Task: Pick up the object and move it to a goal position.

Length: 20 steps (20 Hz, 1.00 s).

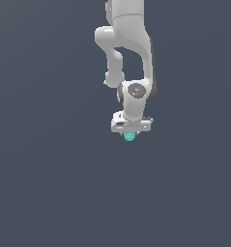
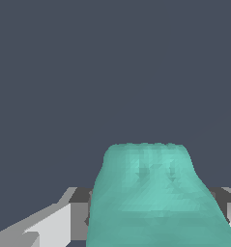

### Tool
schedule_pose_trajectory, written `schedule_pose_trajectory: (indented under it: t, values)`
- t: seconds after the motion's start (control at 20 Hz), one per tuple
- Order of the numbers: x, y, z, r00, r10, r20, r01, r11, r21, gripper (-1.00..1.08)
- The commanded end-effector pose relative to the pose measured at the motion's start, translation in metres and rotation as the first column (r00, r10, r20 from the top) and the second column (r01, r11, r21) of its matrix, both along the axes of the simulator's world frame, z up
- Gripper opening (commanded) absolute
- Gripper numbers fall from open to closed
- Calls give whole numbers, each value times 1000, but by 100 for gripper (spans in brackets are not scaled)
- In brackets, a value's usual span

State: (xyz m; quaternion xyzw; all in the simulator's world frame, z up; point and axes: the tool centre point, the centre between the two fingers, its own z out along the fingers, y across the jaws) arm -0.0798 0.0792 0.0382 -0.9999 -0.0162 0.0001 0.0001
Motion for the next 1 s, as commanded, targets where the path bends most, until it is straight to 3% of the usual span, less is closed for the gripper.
schedule_pose_trajectory:
  t: [0.0, 0.45, 0.95]
  values:
    - [0, -3, 0, 1000, -1, 0, 1, 1000, 0, -100]
    - [1, -49, 3, 1000, -1, 0, 1, 1000, 0, -100]
    - [4, -161, 11, 1000, -1, 0, 1, 1000, 0, -100]
